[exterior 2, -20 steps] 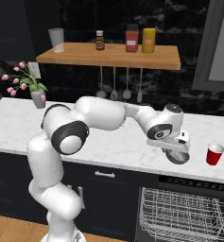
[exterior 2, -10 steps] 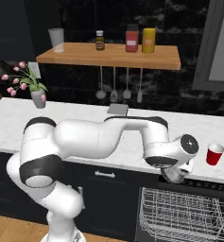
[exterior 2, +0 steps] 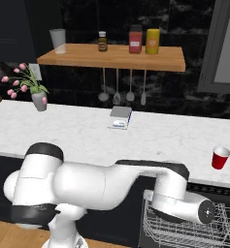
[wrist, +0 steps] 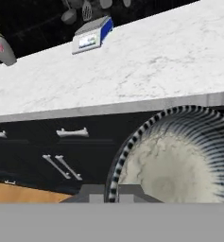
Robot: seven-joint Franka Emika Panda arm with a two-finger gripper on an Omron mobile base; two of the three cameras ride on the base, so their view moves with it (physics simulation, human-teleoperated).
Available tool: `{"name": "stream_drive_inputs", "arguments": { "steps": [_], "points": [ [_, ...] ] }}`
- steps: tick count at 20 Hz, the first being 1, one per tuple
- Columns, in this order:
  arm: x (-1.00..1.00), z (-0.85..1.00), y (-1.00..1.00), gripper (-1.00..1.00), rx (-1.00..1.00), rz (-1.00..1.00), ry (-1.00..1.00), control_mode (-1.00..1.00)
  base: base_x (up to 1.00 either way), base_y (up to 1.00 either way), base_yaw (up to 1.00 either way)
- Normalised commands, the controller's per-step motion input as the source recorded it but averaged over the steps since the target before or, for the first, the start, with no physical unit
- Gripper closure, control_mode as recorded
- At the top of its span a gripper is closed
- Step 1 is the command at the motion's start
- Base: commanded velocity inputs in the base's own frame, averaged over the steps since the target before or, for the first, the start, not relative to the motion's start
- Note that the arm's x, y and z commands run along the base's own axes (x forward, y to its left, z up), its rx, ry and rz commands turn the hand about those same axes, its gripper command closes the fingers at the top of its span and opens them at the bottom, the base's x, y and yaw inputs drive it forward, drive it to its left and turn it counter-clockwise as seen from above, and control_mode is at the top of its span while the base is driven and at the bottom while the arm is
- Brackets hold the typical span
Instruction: Pick up the cup and bowl from the counter, place them in the dishwasher, and close the dishwasher door.
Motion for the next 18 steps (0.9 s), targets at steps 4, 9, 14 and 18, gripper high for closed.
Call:
{"name": "stream_drive_inputs", "arguments": {
  "steps": [4, 9, 14, 18],
  "points": [
    [0.00, -0.78, 0.00, 1.00, -0.04, 0.20, 0.02, -1.00, 0.00, 0.00, 0.00],
    [0.37, -0.65, -0.09, 1.00, -0.03, 0.03, 0.13, -1.00, 0.00, 0.00, 0.00],
    [0.25, -0.70, -0.31, 1.00, -0.01, -0.10, 0.12, -1.00, 0.00, 0.00, 0.00],
    [0.16, -0.64, -0.12, 1.00, 0.00, -0.28, 0.09, -1.00, 0.00, 0.00, 0.00]
  ]
}}
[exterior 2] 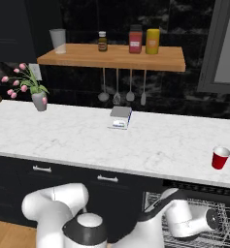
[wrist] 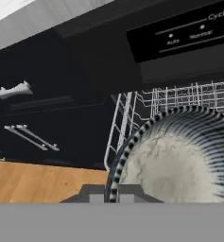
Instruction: Pick up the cup and bowl from the counter, place them in the dishwasher, and close the dishwasher door.
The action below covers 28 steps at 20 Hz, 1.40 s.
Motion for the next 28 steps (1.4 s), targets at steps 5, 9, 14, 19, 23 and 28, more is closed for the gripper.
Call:
{"name": "stream_drive_inputs", "arguments": {
  "steps": [5, 9, 14, 19, 23, 28],
  "points": [
    [0.18, -0.65, -0.03, 1.00, -0.04, -0.38, 0.13, -1.00, 0.00, 0.00, 0.00],
    [0.26, -0.59, 0.00, 1.00, -0.03, -0.38, 0.04, -1.00, 0.00, 0.00, 0.00],
    [0.25, -0.36, 0.00, 1.00, -0.02, -0.22, -0.01, -1.00, 0.00, 0.00, 0.00],
    [0.29, -0.27, -0.03, 1.00, -0.08, -0.02, -0.06, -1.00, 0.00, 0.00, 0.00],
    [0.51, -0.36, -0.09, 1.00, -0.17, 0.00, 0.01, -1.00, 0.00, 0.00, 0.00],
    [0.27, -0.53, -0.24, 1.00, -0.17, 0.01, 0.09, -1.00, 0.00, 0.00, 0.00]
  ]
}}
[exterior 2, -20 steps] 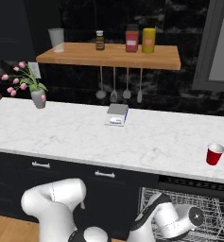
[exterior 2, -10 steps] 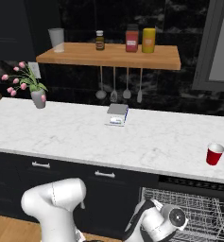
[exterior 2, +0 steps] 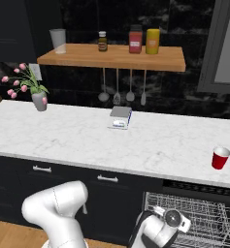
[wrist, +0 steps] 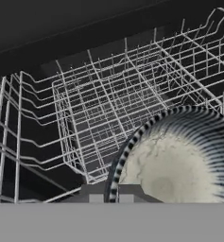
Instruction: Pick up the cup and bowl from the counter, place them in the dishwasher, and close the dishwasher door.
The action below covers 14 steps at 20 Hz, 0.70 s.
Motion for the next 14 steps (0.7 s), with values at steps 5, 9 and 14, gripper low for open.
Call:
{"name": "stream_drive_inputs", "arguments": {
  "steps": [5, 9, 14],
  "points": [
    [0.00, -0.37, -0.32, 1.00, -0.01, 0.00, 0.24, -1.00, 0.00, 0.00, 0.00],
    [0.00, -0.18, -0.01, -1.00, 0.00, 0.00, 0.26, -1.00, 0.00, 0.00, 0.00],
    [0.00, -0.03, 0.00, -1.00, 0.00, 0.00, 0.11, -1.00, 0.00, 0.00, 0.00]
  ]
}}
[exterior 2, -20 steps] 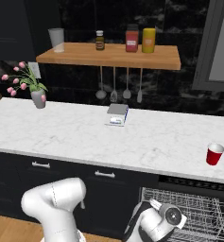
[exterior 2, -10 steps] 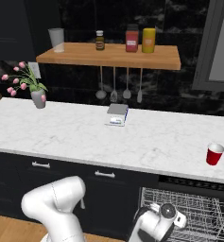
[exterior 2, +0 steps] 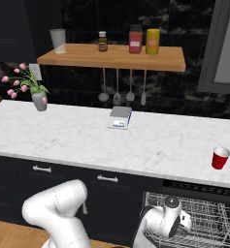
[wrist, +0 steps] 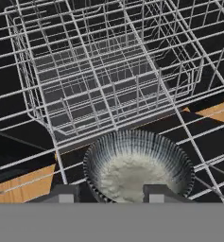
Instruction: Pick up the cup and bowl from the counter, place them in the dishwasher, and close the dishwasher door.
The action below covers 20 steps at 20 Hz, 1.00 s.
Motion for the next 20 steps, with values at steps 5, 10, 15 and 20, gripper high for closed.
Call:
{"name": "stream_drive_inputs", "arguments": {
  "steps": [5, 10, 15, 20],
  "points": [
    [0.00, 0.10, -0.10, -1.00, 0.00, 0.00, 0.05, -1.00, 0.00, 0.00, 0.00],
    [-0.07, 0.74, -0.46, -1.00, 0.04, -0.01, 0.04, -1.00, 0.00, 0.00, 0.00],
    [-0.08, 1.00, -0.60, -1.00, -0.01, 0.00, 0.01, -1.00, 0.00, 0.00, 0.00],
    [0.00, 1.00, -0.36, -1.00, -0.13, 0.00, 0.03, -1.00, 0.00, 0.00, 0.00]
  ]
}}
